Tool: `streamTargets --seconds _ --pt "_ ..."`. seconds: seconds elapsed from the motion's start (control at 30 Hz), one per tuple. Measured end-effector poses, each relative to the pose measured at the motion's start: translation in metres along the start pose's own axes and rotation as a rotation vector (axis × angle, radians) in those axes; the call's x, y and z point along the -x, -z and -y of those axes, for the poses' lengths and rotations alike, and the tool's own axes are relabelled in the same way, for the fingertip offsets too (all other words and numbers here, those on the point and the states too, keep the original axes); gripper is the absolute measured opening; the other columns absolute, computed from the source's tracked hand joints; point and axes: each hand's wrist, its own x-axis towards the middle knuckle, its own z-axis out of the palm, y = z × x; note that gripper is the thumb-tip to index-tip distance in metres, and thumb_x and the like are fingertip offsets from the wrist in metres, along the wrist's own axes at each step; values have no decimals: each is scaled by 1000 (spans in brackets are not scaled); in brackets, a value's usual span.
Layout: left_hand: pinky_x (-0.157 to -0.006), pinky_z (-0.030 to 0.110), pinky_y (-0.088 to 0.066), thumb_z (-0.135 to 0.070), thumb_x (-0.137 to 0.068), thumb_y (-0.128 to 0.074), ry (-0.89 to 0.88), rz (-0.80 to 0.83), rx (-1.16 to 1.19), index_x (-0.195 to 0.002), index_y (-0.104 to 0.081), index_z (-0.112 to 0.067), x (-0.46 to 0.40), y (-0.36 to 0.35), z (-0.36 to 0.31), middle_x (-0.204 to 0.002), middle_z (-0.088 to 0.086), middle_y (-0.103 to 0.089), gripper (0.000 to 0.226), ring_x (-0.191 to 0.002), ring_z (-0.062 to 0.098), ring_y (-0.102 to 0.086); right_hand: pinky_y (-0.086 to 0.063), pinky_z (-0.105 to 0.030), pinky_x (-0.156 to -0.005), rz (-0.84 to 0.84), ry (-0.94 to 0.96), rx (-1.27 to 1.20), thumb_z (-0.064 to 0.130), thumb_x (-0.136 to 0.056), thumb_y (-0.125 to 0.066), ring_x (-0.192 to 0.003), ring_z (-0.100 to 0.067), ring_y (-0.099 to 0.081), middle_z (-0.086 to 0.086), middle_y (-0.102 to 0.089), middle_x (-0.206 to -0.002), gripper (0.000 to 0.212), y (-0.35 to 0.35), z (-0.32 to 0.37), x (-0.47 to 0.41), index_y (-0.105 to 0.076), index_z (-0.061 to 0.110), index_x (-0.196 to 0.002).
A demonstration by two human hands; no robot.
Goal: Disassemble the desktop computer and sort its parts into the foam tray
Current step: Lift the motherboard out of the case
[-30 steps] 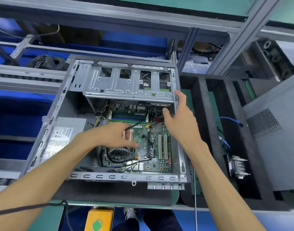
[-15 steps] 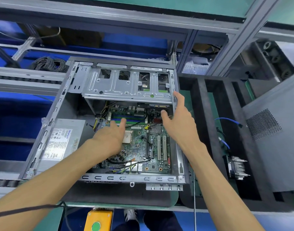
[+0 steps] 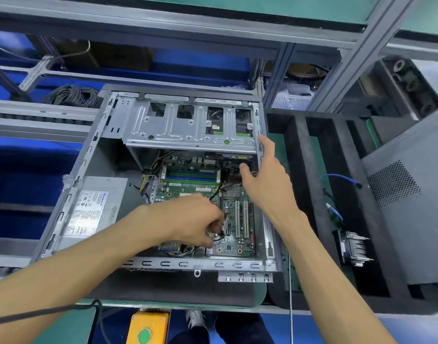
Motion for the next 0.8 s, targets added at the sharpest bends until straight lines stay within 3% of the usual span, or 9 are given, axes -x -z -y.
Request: streamTargets --seconds 0.07,0.13,0.2,0.3,0.43,0.53,0.6,0.67,0.8 --pt "-114 40 -26 -53 -80 -72 56 165 -138 -109 -61 -26 -10 -1 2 -93 -12 -66 41 -98 15 -61 -37 -36 -65 2 0 -3 37 -100 -56 -77 -23 -56 -11 -61 -111 68 0 0 0 -17 31 -155" --pt "-121 49 -7 -53 -82 -72 143 339 -282 -116 -62 -20 -16 -6 1 -107 -5 -69 49 -111 18 -62 -35 -35 -63 2 -2 -5 38 -100 -56 -75 -21 -57 -10 -61 -111 68 0 -1 -1 -17 32 -155" --pt "-122 52 -10 -52 -85 -70 143 411 -374 -113 -63 -15 -20 -16 2 -114 0 -68 47 -115 22 -61 -35 -35 -63 0 -7 -10 38 -99 -56 -74 -21 -59 -9 -61 -111 68 0 -1 -1 -17 32 -155" --pt "-114 51 -33 -59 -84 -67 65 303 -430 -103 -64 -15 -17 -25 7 -104 2 -70 48 -101 25 -66 -39 -36 -67 -1 -5 -19 37 -99 -56 -77 -24 -61 -9 -61 -109 68 -1 -2 -2 -17 33 -154" --pt "-88 42 -54 -64 -81 -64 0 159 -414 -90 -62 -17 -12 -31 17 -80 -2 -63 49 -75 22 -63 -40 -36 -68 -4 -3 -11 37 -99 -56 -79 -26 -62 -10 -61 -110 69 -2 -2 -3 -17 31 -155" --pt "-71 34 -55 -63 -73 -63 -4 6 -389 -79 -60 -22 -10 -27 28 -76 -6 -61 41 -68 19 -60 -42 -36 -68 -1 -3 -9 37 -99 -57 -79 -27 -62 -11 -61 -108 69 -1 -2 -2 -16 31 -155" --pt "-63 29 -46 -65 -71 -54 21 -96 -371 -78 -57 -25 -10 -20 41 -77 -9 -59 41 -68 17 -59 -42 -36 -66 1 3 -2 37 -99 -56 -78 -26 -62 -11 -61 -108 69 0 -1 -2 -16 31 -155" --pt "-61 30 -43 -64 -73 -49 60 -157 -379 -81 -59 -24 -9 -15 50 -81 -7 -60 42 -70 19 -60 -42 -36 -66 2 -2 3 37 -100 -56 -78 -26 -62 -11 -61 -110 69 0 -1 -2 -16 31 -155" --pt "-76 36 -54 -52 -82 -55 126 -136 -387 -86 -61 -18 -10 -14 48 -88 -2 -65 35 -80 23 -65 -38 -36 -64 3 3 11 37 -99 -56 -77 -26 -61 -11 -62 -107 68 0 0 -1 -17 31 -154"
